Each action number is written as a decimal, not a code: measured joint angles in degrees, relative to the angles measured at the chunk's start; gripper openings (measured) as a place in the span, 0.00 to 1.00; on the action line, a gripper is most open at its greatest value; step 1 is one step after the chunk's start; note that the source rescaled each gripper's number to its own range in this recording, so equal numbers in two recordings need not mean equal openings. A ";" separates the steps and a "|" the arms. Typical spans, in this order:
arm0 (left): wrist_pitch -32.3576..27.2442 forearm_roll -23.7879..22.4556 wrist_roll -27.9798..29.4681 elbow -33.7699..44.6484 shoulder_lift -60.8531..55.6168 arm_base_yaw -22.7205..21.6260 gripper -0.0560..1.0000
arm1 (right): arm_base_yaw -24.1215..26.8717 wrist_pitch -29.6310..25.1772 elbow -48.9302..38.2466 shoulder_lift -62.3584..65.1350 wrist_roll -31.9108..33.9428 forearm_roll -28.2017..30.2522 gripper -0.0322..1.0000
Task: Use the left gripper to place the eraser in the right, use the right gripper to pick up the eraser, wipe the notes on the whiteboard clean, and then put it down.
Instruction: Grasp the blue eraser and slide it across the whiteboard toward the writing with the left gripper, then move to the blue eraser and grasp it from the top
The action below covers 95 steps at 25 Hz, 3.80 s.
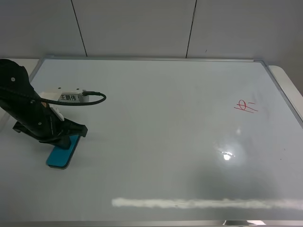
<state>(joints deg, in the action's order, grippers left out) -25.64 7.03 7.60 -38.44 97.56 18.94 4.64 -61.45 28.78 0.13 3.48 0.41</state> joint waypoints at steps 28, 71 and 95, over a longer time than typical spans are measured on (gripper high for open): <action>16.47 45.83 7.08 -22.46 21.57 30.24 0.05 | 0.00 0.00 0.00 0.00 0.00 0.00 1.00; -2.00 -7.93 4.40 -23.42 -9.09 20.01 0.05 | 0.00 0.00 0.00 0.00 0.00 0.00 1.00; -28.23 -21.19 2.57 -4.60 -77.76 -10.38 0.98 | 0.00 0.00 0.00 0.00 0.00 0.00 1.00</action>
<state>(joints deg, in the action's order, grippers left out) -53.87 -14.16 10.17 -43.04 19.79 8.55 4.64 -61.45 28.78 0.13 3.48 0.41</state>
